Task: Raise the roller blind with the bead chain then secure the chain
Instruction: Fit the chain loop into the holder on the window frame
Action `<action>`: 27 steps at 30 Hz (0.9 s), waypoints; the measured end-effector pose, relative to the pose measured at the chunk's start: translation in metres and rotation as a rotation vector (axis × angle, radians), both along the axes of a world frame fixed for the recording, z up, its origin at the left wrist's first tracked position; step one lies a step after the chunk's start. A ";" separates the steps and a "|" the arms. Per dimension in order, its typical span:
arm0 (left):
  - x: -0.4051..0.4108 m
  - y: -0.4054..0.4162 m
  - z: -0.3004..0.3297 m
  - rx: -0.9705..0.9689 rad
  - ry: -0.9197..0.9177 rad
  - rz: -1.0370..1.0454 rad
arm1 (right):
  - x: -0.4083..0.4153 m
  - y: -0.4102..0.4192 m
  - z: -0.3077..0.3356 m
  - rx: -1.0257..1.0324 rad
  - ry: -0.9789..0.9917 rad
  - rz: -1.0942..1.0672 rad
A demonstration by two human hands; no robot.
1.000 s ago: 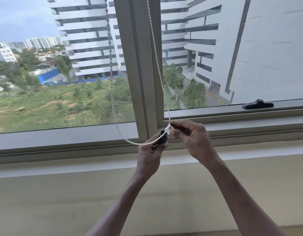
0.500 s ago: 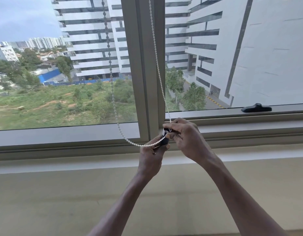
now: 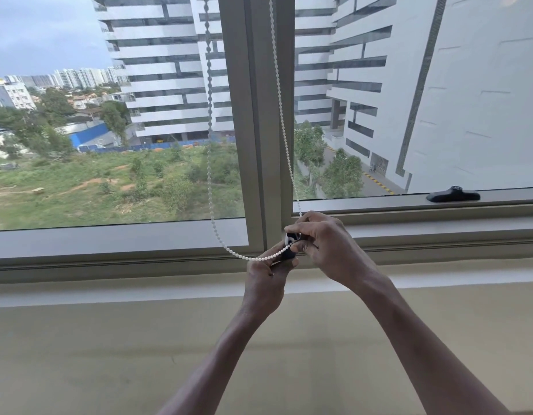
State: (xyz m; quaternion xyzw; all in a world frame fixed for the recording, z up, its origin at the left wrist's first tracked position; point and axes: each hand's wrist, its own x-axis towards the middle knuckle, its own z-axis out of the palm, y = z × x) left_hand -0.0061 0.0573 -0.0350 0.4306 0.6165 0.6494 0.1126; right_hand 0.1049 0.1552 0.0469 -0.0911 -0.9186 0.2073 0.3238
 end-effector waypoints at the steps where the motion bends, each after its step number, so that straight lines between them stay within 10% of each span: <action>1: -0.001 0.000 -0.001 -0.004 -0.012 -0.005 | 0.000 0.001 0.000 0.017 -0.013 0.015; 27: -0.020 0.005 -0.011 0.009 0.022 0.048 | -0.024 0.021 -0.017 0.035 0.032 0.109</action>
